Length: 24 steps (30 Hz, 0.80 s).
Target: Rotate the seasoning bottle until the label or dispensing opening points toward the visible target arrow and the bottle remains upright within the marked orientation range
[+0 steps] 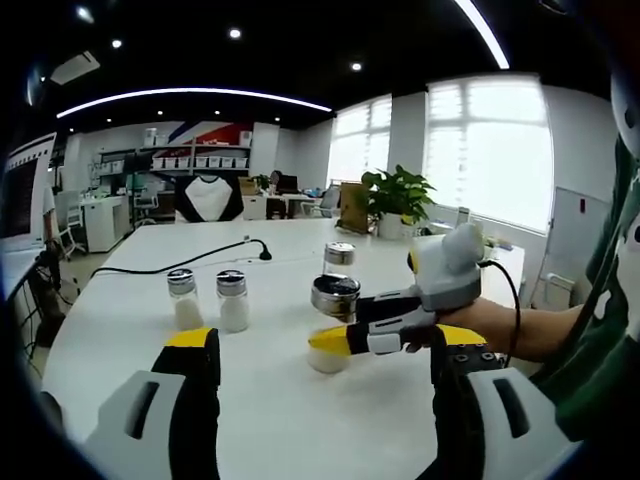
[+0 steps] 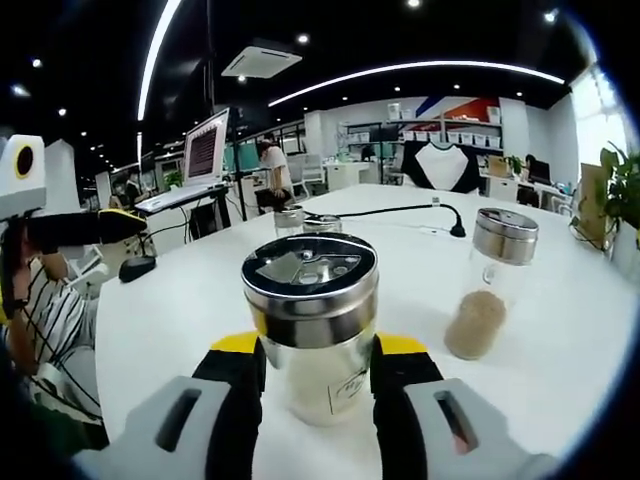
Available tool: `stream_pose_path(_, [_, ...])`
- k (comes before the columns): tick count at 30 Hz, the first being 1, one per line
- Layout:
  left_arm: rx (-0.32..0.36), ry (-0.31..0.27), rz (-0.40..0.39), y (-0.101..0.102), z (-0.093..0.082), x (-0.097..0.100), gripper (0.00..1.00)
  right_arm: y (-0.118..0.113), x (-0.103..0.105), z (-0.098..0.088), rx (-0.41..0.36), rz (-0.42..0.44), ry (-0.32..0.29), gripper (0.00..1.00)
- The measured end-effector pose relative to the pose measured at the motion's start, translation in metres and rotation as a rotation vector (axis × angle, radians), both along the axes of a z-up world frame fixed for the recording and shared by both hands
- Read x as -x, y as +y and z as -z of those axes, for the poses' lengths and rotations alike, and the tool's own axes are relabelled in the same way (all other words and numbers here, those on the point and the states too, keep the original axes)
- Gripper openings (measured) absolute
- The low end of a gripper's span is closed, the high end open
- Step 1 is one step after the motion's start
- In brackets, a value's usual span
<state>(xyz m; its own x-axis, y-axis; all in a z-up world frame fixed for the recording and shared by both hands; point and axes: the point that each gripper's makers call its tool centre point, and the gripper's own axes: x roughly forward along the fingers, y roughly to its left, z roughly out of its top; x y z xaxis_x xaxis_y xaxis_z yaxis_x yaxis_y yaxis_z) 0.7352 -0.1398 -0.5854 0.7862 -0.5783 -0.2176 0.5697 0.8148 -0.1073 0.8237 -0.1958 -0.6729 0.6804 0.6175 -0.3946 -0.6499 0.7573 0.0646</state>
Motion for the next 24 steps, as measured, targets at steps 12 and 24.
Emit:
stream_pose_path(12, [-0.002,0.002,-0.001,0.001,0.001,0.001,0.92,0.001,0.002,-0.011,-0.007,-0.013,-0.033,0.63])
stream_pose_path(24, [0.001,0.001,-0.004,0.003,0.001,0.0,0.92,0.004,0.005,-0.026,0.001,-0.098,-0.107,0.71])
